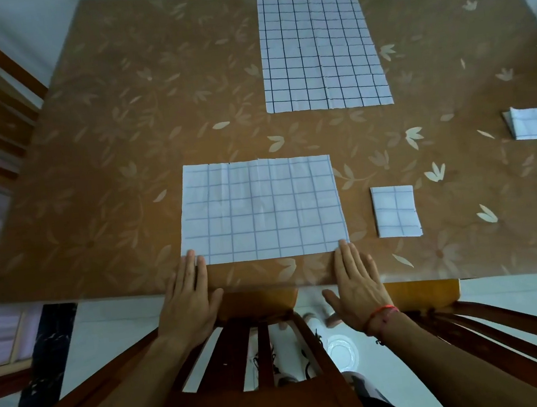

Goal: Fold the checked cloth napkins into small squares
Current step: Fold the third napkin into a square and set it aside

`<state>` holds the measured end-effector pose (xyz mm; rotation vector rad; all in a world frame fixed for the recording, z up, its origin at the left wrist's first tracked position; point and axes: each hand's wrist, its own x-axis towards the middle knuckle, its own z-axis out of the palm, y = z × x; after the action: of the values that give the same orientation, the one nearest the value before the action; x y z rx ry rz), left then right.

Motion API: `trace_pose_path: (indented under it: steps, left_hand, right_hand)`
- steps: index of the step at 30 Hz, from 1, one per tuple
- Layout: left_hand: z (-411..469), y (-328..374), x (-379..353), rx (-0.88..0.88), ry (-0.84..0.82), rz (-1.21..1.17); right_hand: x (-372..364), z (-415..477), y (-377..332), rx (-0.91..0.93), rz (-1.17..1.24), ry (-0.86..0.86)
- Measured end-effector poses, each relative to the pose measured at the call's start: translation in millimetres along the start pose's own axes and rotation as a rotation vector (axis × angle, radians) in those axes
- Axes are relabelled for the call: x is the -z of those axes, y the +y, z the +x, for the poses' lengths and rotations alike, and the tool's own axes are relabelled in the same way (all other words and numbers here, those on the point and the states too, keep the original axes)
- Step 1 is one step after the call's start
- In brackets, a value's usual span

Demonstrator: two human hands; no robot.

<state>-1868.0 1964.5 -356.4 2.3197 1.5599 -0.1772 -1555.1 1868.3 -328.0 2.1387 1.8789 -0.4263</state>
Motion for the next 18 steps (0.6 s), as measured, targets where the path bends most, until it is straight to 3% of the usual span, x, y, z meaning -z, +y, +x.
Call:
trace_pose_path:
  steps: [10,18]
  left_hand:
    - [0.9,5.6,7.5,0.024,0.013,-0.036]
    - [20.1,51.3,24.2,-0.013,0.073,-0.168]
  right_hand:
    - [9.2,-1.5,3.4,-0.032,0.126,-0.041]
    - [36.9,20.2,7.7,-0.132,0.409,0.065]
